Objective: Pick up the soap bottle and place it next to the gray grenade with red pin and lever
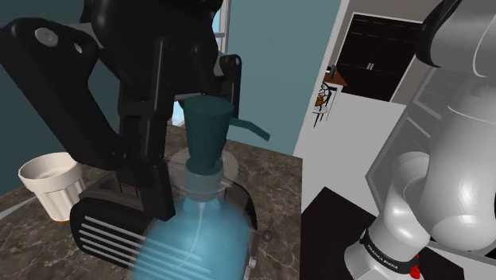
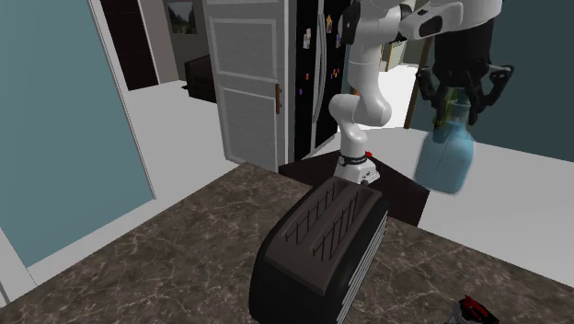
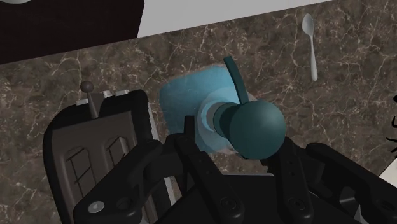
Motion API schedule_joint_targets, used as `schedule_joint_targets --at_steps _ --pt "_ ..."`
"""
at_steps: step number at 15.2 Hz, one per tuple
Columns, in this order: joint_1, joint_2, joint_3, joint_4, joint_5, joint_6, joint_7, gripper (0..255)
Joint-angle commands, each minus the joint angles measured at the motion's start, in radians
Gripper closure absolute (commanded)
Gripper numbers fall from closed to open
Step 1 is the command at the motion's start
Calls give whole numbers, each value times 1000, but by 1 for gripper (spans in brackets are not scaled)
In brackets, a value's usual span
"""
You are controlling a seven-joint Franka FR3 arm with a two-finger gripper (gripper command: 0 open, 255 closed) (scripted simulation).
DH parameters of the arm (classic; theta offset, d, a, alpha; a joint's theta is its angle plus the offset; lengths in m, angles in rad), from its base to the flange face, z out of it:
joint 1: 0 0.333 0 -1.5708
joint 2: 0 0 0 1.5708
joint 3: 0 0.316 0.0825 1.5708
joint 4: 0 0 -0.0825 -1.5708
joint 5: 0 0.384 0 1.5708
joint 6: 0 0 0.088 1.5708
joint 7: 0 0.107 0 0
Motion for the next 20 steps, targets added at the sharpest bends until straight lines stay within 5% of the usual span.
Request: schedule_joint_targets --at_steps 1,20 --pt "-2 -10 -1 -39 4 29 -10 255" --pt "-11 -69 -7 -355 29 280 -100 255"
